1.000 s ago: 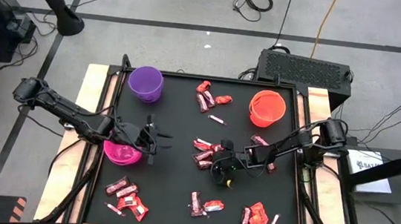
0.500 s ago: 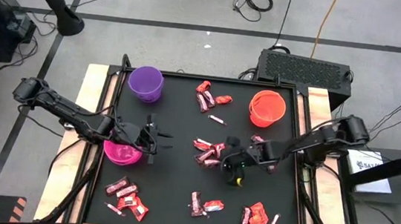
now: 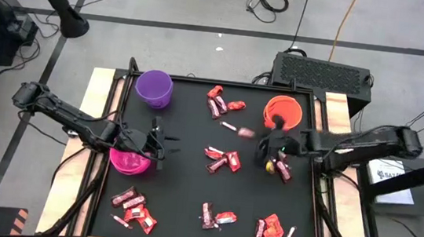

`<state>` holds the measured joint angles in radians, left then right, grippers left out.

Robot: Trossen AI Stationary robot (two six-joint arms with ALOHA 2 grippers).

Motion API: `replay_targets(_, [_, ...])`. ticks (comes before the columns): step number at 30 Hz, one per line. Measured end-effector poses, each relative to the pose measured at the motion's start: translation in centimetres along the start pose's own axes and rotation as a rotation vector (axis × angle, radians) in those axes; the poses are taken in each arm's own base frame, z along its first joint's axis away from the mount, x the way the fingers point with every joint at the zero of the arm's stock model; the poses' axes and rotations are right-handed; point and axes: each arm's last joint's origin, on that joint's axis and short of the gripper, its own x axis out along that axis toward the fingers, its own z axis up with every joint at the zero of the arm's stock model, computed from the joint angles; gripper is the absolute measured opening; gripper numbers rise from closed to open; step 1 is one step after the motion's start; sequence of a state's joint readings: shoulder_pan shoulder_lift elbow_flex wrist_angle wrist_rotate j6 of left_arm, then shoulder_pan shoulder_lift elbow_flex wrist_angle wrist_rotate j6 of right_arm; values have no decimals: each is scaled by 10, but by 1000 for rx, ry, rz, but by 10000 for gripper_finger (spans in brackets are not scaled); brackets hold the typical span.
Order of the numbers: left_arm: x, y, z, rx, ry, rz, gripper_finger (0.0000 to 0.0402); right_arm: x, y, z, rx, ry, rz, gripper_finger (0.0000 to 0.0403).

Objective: Sort candy by brand, put in halloween buckets
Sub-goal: Put the brown candy into the orange bucket

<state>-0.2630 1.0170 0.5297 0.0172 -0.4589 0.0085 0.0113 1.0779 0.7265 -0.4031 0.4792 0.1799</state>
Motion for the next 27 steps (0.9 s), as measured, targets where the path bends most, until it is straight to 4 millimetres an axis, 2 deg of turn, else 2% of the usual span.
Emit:
replay_targets(5, [-6, 7, 3, 4, -24, 43, 176, -3, -48, -10, 139, 113, -217, 45])
replay_targets(10, [-9, 13, 7, -10, -49, 79, 176, 3, -80, -18, 286, 205, -356, 45])
replay_targets(15, [-10, 18, 8, -31, -62, 95, 176, 8, -96, -22, 333, 252, -354, 66])
replay_targets(23, [-11, 19, 10, -42, -75, 99, 176, 8, -107, -27, 352, 293, -364, 145])
replay_targets(27, [-13, 20, 8, -33, -56, 98, 176, 1, -110, -12, 309, 273, -343, 175])
